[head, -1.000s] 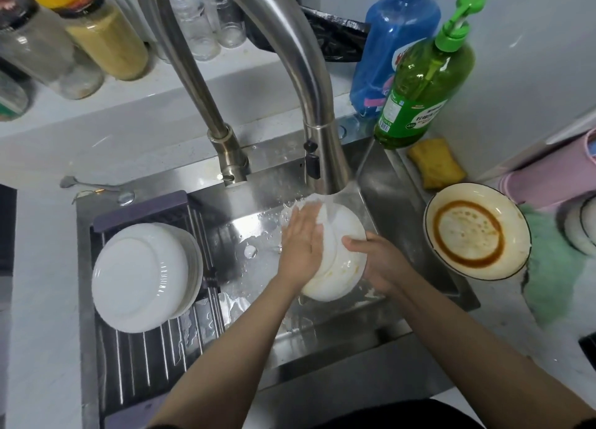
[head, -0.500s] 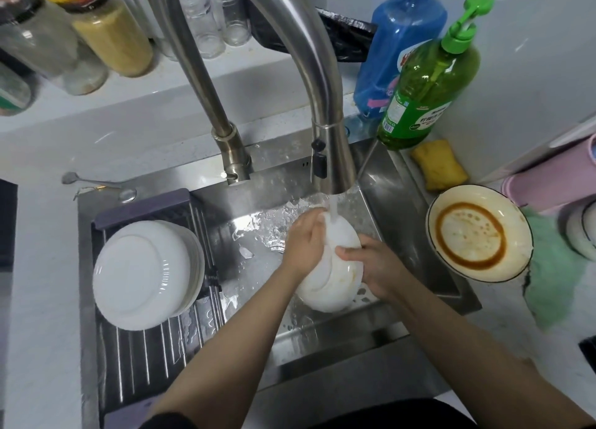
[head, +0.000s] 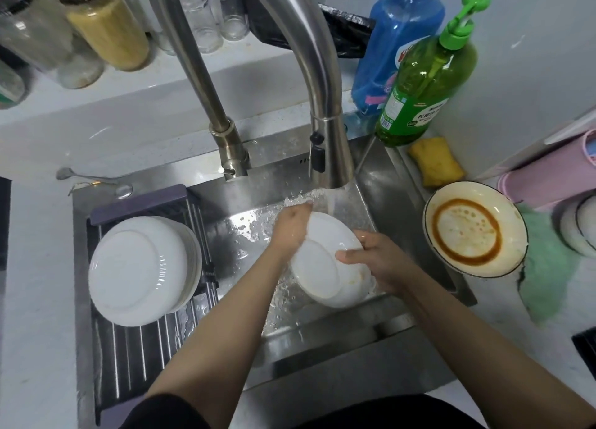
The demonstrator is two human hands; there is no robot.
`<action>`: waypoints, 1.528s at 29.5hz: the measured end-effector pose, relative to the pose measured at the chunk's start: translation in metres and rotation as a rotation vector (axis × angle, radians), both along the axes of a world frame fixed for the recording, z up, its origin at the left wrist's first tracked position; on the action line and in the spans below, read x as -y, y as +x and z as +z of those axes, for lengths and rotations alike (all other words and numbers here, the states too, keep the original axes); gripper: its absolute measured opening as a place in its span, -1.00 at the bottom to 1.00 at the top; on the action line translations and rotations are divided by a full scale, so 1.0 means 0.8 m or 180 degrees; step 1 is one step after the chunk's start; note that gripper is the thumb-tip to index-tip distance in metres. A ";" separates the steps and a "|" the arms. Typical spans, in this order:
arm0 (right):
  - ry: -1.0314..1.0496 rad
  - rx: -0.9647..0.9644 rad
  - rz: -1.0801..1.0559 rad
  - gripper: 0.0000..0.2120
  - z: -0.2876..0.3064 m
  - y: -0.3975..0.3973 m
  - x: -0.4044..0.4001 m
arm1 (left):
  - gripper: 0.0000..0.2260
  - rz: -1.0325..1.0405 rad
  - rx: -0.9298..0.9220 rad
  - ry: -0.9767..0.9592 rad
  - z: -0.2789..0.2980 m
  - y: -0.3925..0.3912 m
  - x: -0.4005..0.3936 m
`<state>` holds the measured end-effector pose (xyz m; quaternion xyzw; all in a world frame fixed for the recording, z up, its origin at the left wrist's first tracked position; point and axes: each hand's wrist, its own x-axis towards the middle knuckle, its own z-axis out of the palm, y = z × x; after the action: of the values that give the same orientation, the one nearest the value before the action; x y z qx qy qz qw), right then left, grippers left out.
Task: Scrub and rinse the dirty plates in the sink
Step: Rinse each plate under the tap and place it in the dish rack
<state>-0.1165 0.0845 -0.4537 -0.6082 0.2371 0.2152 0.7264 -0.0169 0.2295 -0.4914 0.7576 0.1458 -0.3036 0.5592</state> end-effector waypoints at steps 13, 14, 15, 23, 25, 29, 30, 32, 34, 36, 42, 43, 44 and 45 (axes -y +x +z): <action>0.1067 -0.0446 -0.0786 -0.51 -0.040 0.016 0.016 | -0.60 0.1085 -0.1318 -0.1585 -0.012 -0.023 -0.060; 0.1098 -0.0534 -0.0846 -0.54 -0.042 0.016 0.015 | -0.62 0.0876 -0.1420 -0.1744 -0.009 -0.021 -0.068; 0.1139 -0.0595 -0.0885 -0.57 -0.047 0.016 0.016 | -0.63 0.0638 -0.1477 -0.1857 -0.004 -0.020 -0.075; -0.1217 -0.0501 -0.0542 -0.68 -0.054 0.052 -0.020 | -0.21 0.0102 -0.1650 -0.2342 0.007 -0.035 -0.085; -0.2020 -0.0380 -0.0386 -0.60 -0.055 0.046 -0.041 | -0.29 0.0383 -0.1420 -0.2242 0.010 -0.039 -0.077; -0.2427 0.0153 -0.0321 -0.42 -0.047 -0.009 -0.114 | -0.50 0.1313 -0.1389 -0.2366 0.013 -0.056 -0.059; -0.2636 0.0241 -0.0239 -0.35 -0.043 -0.020 -0.128 | -0.53 0.1431 -0.1364 -0.2443 0.015 -0.062 -0.056; -0.2858 0.0294 -0.0290 -0.32 -0.036 -0.015 -0.125 | -0.68 0.1582 -0.1249 -0.2445 0.017 -0.074 -0.051; -0.2555 0.0039 -0.0528 -0.45 -0.044 0.017 -0.092 | -0.76 0.1729 -0.1136 -0.2416 0.016 -0.082 -0.048; -0.2374 -0.0296 -0.0617 -0.50 -0.044 0.045 -0.064 | -0.73 0.1907 -0.1201 -0.2485 0.016 -0.085 -0.042; -0.3453 0.0526 0.0204 -0.35 -0.037 0.004 -0.113 | -0.74 0.2089 -0.1125 -0.2508 0.028 -0.085 -0.023; -0.3343 0.0557 0.0128 -0.33 -0.042 0.013 -0.098 | -0.74 0.2032 -0.1095 -0.2478 0.031 -0.086 -0.024; -0.3057 0.0407 -0.0080 -0.36 -0.048 0.025 -0.078 | -0.74 0.1990 -0.1071 -0.2419 0.031 -0.087 -0.025; -0.2684 0.0131 -0.0335 -0.42 -0.050 0.039 -0.060 | -0.73 0.1958 -0.1069 -0.2380 0.030 -0.089 -0.027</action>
<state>-0.0856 0.1323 -0.4940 -0.8433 0.3205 0.0499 0.4286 -0.0882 0.2511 -0.4677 0.3686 0.3312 -0.2739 0.8243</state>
